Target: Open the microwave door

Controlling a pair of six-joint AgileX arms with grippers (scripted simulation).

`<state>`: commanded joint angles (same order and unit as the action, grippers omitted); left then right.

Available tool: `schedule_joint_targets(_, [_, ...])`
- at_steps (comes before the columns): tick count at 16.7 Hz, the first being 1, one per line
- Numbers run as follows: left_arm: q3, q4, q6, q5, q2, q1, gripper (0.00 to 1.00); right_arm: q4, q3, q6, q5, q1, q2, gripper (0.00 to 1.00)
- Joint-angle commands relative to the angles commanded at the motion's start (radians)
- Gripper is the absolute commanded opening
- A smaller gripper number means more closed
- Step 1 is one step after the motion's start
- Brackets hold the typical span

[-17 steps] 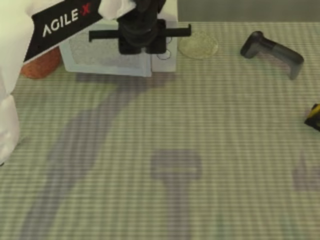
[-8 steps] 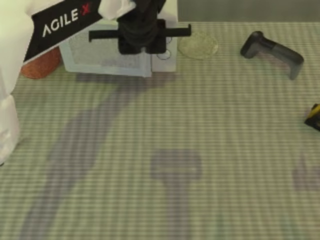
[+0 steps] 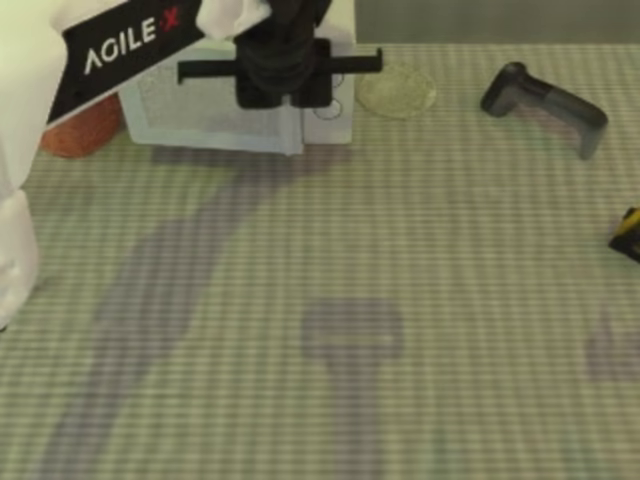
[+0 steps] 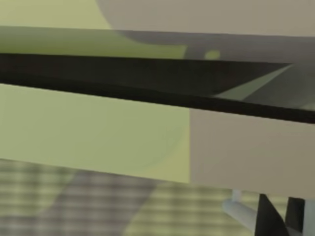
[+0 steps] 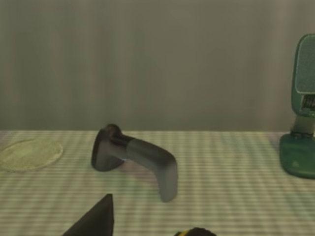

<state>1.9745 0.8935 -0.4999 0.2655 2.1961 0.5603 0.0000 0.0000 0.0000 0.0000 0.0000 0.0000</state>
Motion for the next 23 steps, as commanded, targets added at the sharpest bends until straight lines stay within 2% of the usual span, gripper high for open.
schedule_joint_targets(7, [-0.143,-0.072,0.093,-0.037,-0.093,-0.015,0.0,0.0,0.0,0.0,0.0,0.0,0.0,1.0])
schedule_joint_targets(23, [-0.146,-0.076,0.095,-0.039,-0.098,-0.015,0.0,0.0,0.0,0.0,0.0,0.0,0.0,1.0])
